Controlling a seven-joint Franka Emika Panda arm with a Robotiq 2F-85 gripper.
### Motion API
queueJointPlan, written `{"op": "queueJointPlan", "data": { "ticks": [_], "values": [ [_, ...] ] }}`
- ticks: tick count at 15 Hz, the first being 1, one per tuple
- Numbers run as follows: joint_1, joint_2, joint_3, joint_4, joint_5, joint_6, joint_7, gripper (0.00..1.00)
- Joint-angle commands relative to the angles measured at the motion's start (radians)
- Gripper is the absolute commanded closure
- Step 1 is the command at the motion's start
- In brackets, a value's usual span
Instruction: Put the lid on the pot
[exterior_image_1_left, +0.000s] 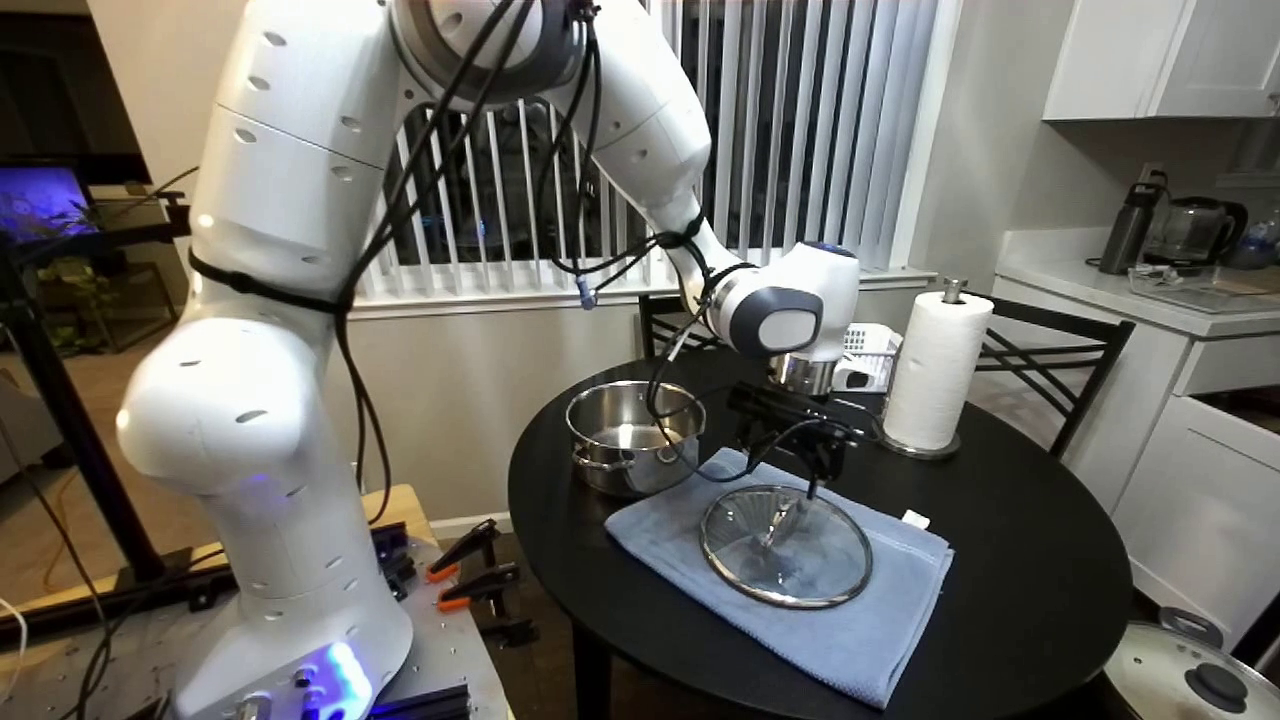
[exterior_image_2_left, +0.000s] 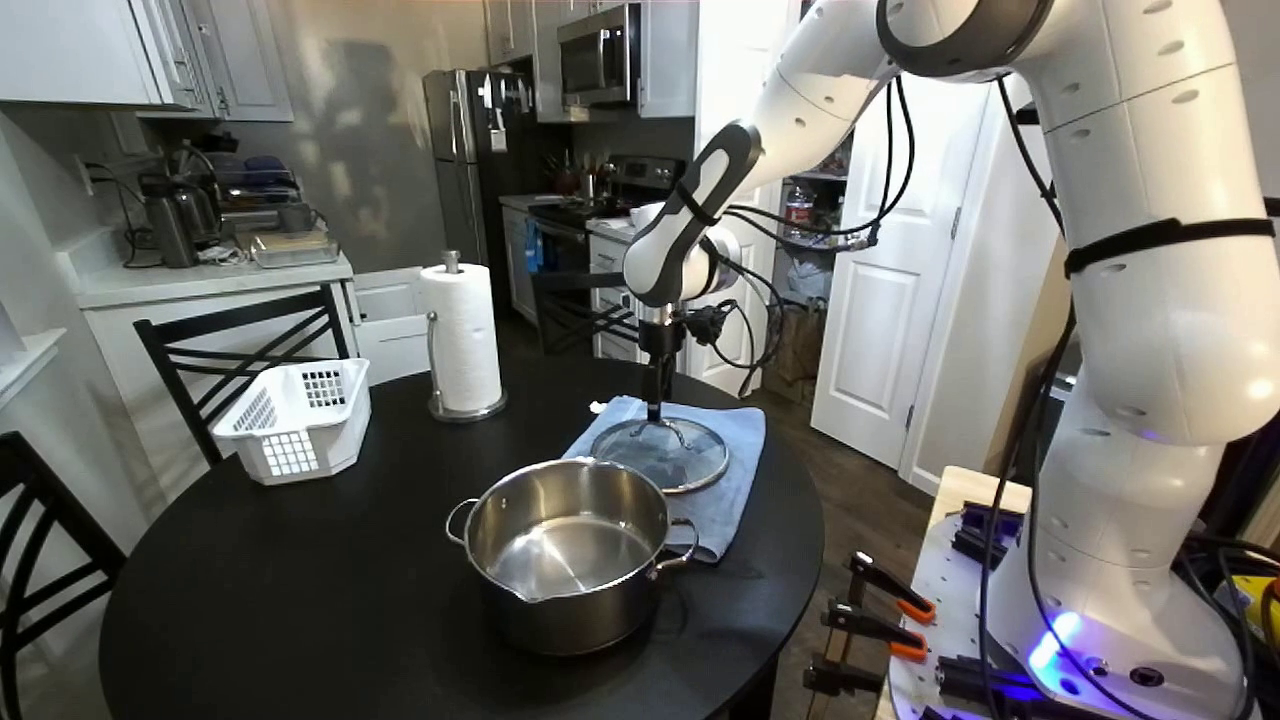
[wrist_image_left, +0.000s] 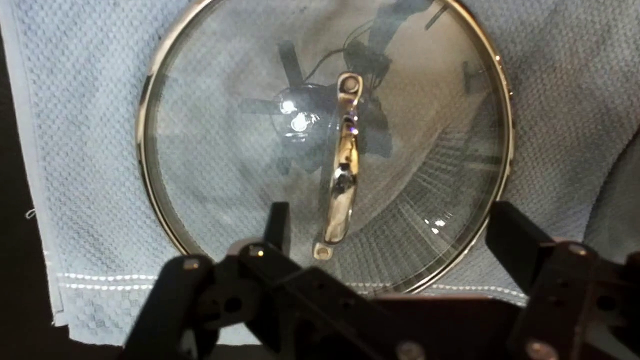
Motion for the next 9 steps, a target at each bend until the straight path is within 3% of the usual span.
{"op": "queueJointPlan", "data": {
  "ticks": [1,9],
  "values": [
    [-0.051,0.06,0.03,0.062,-0.005,-0.018,-0.016,0.0],
    [-0.099,0.149,0.054,0.145,-0.003,-0.044,-0.01,0.0]
  ]
}}
